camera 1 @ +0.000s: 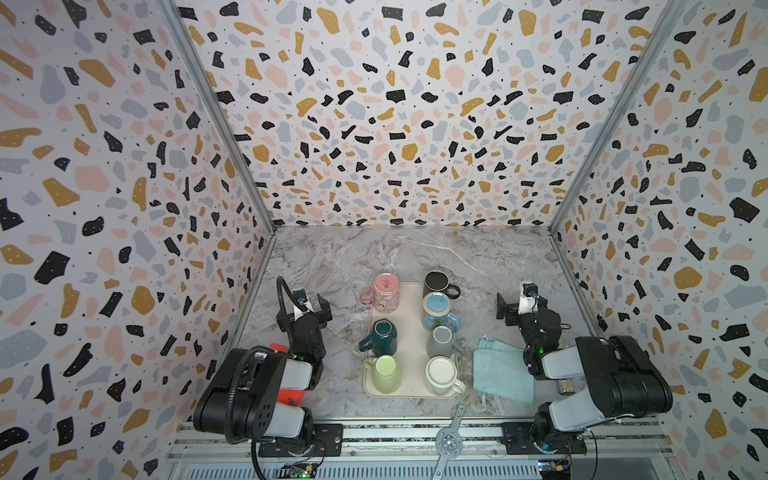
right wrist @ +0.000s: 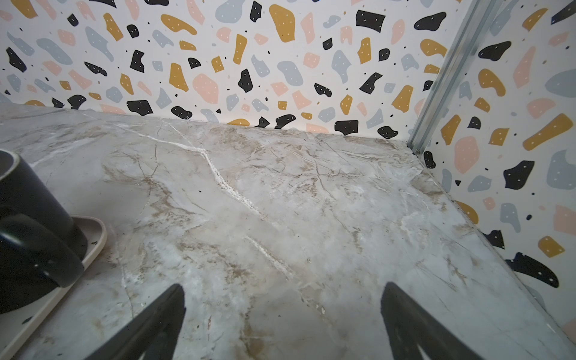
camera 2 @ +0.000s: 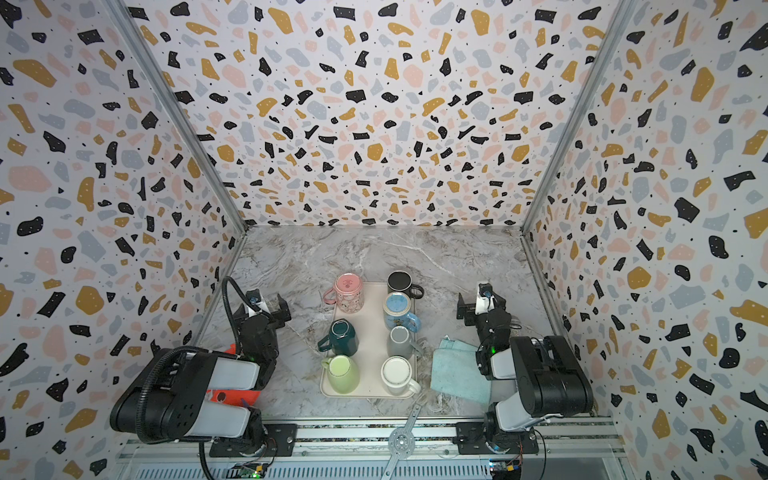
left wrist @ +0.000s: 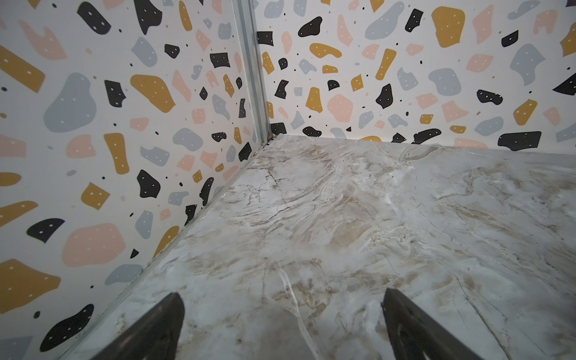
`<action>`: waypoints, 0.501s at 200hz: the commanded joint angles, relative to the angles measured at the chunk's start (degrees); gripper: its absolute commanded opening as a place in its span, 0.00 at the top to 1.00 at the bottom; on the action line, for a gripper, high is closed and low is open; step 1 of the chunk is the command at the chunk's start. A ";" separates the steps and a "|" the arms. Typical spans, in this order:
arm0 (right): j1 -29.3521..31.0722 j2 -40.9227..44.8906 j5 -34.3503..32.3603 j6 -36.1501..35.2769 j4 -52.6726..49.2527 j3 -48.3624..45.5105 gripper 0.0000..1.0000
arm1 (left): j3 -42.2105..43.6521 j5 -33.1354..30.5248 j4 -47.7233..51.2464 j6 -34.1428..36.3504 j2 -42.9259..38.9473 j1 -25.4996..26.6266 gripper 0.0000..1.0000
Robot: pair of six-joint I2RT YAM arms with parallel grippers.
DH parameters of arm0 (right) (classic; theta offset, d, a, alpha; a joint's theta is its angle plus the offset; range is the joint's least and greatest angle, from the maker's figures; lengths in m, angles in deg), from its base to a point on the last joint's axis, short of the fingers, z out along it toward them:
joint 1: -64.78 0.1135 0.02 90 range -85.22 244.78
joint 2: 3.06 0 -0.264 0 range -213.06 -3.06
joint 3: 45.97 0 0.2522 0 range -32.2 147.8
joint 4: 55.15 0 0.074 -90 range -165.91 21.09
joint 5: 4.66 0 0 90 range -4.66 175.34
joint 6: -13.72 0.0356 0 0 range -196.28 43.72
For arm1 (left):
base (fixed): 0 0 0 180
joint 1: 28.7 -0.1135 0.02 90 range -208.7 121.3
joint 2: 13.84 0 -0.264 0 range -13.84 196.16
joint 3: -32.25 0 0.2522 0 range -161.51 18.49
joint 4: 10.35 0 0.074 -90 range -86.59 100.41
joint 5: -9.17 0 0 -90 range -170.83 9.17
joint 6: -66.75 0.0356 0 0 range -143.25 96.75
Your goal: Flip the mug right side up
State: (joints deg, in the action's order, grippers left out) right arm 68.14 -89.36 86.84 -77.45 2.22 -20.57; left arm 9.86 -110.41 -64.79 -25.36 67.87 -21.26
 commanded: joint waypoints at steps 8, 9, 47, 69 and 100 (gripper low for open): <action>0.70 1.20 -2.48 0.54 0.32 0.62 0.00 | -1.32 -1.50 -2.59 0.27 -1.63 -0.32 0.00; 0.74 1.43 -2.82 0.59 -0.34 0.73 0.00 | -1.45 -1.69 -2.00 0.27 -1.86 -0.32 0.00; 1.22 12.33 -8.46 4.44 -24.81 10.43 0.01 | -9.41 -6.12 19.99 -3.81 -14.82 -0.32 0.00; 1.19 17.20 -7.17 15.27 -42.62 18.56 0.03 | -12.26 -2.67 25.95 -7.48 -20.35 -0.32 0.00; 0.98 18.67 0.35 35.99 -62.48 28.47 0.26 | -17.30 4.38 34.33 -13.73 -24.20 -0.32 0.00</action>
State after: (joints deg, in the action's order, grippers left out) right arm 69.03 -71.72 81.68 -59.62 -38.85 2.21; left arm -3.95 -111.35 -38.89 -32.92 45.53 -21.26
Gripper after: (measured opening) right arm 0.783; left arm 0.998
